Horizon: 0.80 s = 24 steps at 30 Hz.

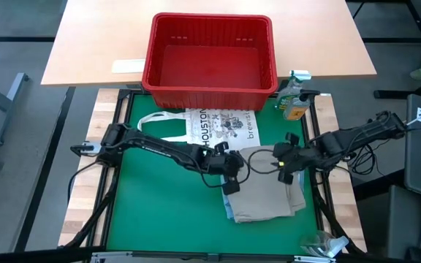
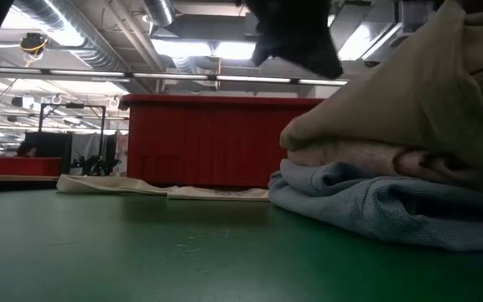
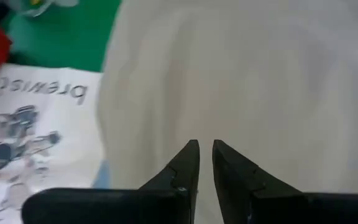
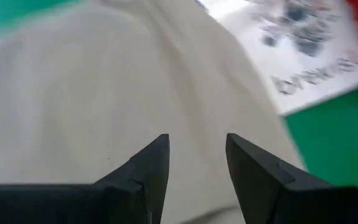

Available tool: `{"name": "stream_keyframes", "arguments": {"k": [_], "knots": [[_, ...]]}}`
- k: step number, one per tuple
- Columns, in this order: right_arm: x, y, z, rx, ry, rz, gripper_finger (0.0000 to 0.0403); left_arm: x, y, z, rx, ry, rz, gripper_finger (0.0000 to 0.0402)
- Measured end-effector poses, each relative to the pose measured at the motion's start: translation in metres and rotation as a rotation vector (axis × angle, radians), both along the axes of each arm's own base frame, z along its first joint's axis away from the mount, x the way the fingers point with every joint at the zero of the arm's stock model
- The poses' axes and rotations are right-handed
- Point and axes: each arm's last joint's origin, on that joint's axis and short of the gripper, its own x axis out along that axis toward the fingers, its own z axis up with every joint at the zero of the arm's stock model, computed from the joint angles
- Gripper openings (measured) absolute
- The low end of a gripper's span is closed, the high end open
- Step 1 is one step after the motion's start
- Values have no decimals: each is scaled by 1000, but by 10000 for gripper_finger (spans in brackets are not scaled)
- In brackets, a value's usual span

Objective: Fold Laundry from Bin
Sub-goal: Fold the light brown shorts from the red laundry basket

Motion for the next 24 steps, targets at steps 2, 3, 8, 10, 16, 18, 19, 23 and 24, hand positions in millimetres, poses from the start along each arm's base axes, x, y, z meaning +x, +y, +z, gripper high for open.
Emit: {"name": "stream_keyframes", "arguments": {"k": [2,3,8,10,16,18,19,23,24], "knots": [[2,3,11,66,-33,28,160,0,-9,4,-31,-36,-20,41],[2,6,13,93,-44,51,160,1,-15,6,-50,-63,-38,41],[2,30,17,150,-108,178,160,3,-44,10,-113,-150,-142,41],[1,43,15,163,-127,237,160,1,-56,9,-124,-155,-175,41],[-4,81,-3,184,-145,392,160,-4,-88,12,-122,-223,-218,41],[-6,91,-11,170,-141,421,160,-2,-98,7,-108,-251,-211,41],[-6,95,-16,161,-135,431,160,-3,-104,3,-95,-253,-209,41],[-10,109,-38,120,-61,433,160,4,-124,-22,-90,-275,-223,41],[-10,112,-43,108,-41,435,160,6,-129,-30,-92,-276,-230,41]]}}
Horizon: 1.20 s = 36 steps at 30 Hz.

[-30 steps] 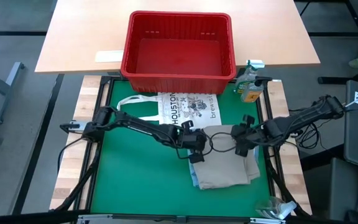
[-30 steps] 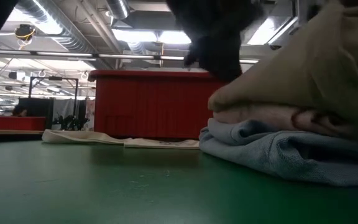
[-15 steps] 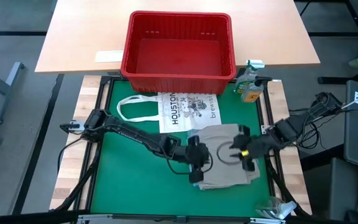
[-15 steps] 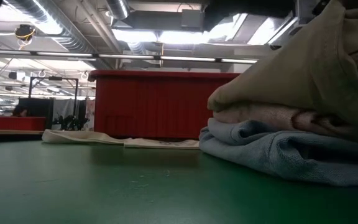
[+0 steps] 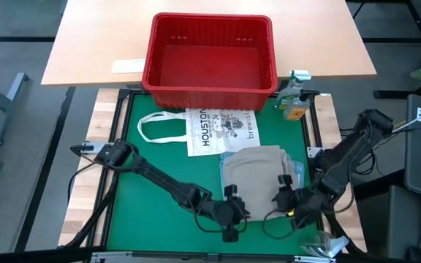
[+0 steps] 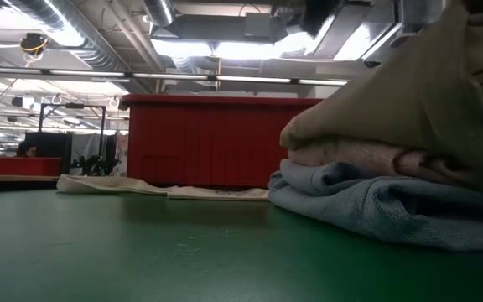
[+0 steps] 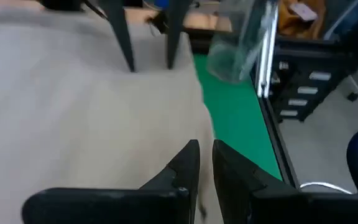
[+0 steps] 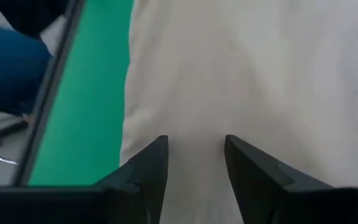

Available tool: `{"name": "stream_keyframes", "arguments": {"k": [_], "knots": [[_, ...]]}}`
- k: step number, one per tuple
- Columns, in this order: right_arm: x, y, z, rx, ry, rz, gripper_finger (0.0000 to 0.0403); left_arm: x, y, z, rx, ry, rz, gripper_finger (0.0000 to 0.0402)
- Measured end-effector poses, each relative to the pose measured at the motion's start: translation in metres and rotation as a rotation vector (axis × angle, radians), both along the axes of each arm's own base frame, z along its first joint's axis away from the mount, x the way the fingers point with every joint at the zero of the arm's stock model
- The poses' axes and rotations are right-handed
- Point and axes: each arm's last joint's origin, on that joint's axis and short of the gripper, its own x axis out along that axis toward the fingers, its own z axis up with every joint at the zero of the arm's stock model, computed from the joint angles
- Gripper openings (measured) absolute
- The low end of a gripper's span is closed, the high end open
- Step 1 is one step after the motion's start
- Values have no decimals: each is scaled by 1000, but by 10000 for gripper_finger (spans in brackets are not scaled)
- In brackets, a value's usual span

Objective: Fold Laundry from Bin
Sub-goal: Fold the light brown shorts from the red laundry basket

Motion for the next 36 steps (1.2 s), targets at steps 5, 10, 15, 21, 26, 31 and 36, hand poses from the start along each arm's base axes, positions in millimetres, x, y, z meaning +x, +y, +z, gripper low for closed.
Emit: {"name": "stream_keyframes", "arguments": {"k": [5,10,15,21,26,31,36], "knots": [[2,9,-25,-76,64,2,160,7,-9,-48,52,82,6,41],[4,10,-48,-152,121,-4,160,11,-5,-75,79,142,17,41],[5,12,-56,-163,158,6,160,11,-2,-73,80,149,20,41],[4,13,-42,-150,181,17,160,9,-2,-56,62,122,11,41],[2,10,-11,-160,192,18,160,4,-4,-32,50,81,9,41],[1,4,22,-261,112,0,160,0,8,2,84,10,31,41],[2,-5,47,-396,-11,-16,160,2,30,25,127,-39,97,41]]}}
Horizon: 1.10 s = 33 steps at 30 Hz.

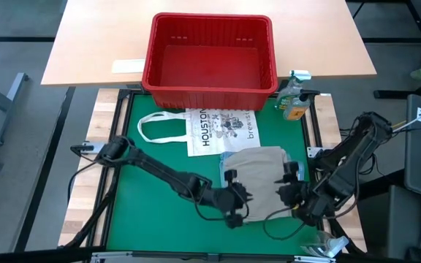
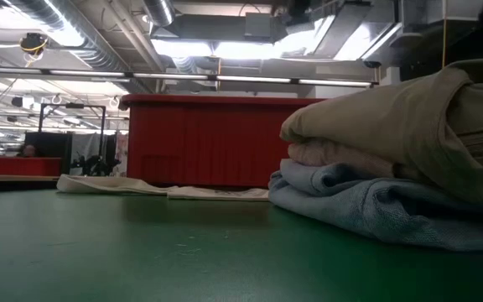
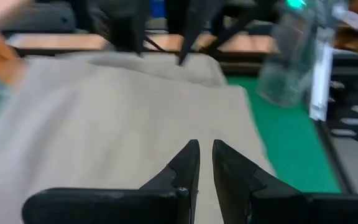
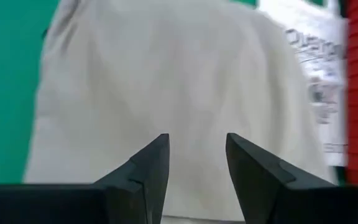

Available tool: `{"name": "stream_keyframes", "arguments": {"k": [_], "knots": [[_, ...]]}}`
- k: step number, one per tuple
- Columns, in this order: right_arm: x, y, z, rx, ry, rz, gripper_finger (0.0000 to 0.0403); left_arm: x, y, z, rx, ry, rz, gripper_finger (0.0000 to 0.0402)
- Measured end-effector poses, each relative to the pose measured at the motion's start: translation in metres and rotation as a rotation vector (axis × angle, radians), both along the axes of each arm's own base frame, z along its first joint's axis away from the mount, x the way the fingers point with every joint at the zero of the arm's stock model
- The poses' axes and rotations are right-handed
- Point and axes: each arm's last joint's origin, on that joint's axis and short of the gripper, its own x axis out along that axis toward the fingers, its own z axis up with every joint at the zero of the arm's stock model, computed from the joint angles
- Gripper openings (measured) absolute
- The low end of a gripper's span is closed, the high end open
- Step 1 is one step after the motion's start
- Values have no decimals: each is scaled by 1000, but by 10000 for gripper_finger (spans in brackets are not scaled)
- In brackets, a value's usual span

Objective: Fold Laundry from Bin
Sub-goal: Fold the light brown shorts from the red laundry basket

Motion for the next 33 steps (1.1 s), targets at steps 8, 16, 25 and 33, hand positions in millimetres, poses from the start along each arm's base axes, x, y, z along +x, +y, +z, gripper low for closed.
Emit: {"name": "stream_keyframes", "arguments": {"k": [8,16,25,33], "knots": [[4,-26,14,-94,25,-44,160,5,43,21,-4,-34,92,41],[12,-60,8,-222,82,-196,160,5,90,16,21,102,195,41],[12,-99,-37,-288,262,-287,160,-13,135,-8,-70,416,362,41],[14,-124,-78,-206,256,-394,160,-1,144,-39,-64,455,395,41]]}}
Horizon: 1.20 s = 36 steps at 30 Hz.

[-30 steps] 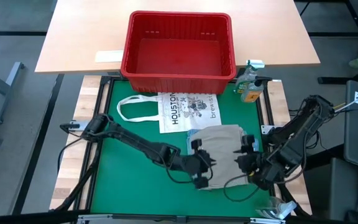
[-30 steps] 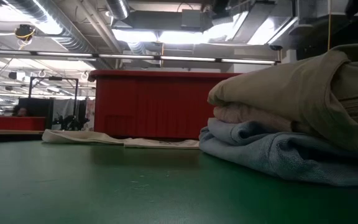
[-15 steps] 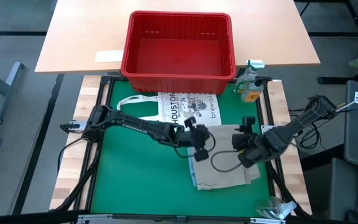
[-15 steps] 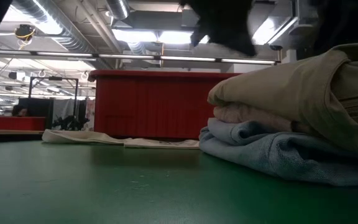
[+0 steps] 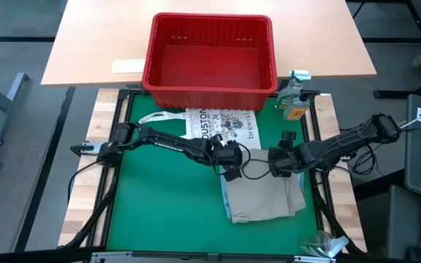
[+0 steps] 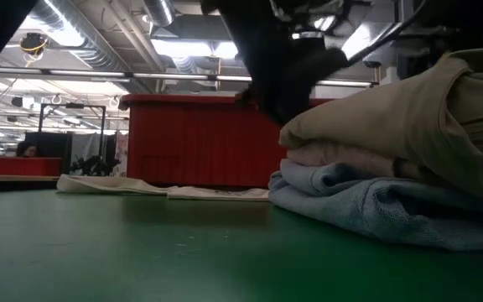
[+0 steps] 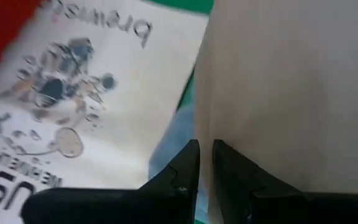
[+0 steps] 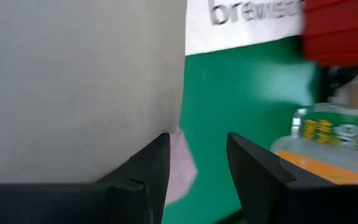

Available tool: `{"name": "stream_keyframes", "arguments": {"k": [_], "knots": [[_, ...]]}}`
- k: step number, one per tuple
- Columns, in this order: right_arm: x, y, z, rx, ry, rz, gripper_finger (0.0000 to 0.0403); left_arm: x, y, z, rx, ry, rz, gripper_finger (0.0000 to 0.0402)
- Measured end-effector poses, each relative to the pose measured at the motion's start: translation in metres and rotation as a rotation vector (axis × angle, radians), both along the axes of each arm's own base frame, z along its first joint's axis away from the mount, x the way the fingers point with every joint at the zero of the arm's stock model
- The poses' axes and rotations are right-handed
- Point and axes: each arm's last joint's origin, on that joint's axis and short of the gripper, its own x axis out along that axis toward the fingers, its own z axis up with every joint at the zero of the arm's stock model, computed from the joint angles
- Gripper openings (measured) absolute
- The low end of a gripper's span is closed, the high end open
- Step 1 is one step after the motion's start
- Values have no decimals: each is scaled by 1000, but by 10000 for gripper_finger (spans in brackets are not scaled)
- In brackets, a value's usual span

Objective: Fold Laundry from Bin
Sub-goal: Fold the light brown shorts from the red laundry basket, then put the folded clothes into the red laundry bin

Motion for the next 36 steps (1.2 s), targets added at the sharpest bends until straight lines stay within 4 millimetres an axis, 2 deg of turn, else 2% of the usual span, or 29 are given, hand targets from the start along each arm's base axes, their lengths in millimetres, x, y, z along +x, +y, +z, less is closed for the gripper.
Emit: {"name": "stream_keyframes", "arguments": {"k": [4,7,10,13,16,21,23,30,36], "knots": [[-1,-4,-9,55,28,-13,160,5,-1,-22,4,47,-2,41],[-1,-4,-7,60,38,-14,160,5,0,-22,1,51,-4,41],[-2,-4,5,58,54,-13,160,-2,1,-5,1,38,-4,41],[-4,-5,20,57,58,-14,160,-14,0,26,-7,-2,-6,41],[-12,-6,36,94,51,-16,160,-29,-5,48,-49,5,-18,41],[-31,-9,55,232,-41,-50,160,-46,-23,62,-124,20,35,41],[-40,-11,61,278,-89,-68,160,-47,-33,62,-161,2,51,41],[-61,-16,75,375,-229,-96,160,-46,-63,46,-174,30,28,41],[-69,-18,79,390,-270,-91,160,-45,-62,33,-157,92,35,44]]}}
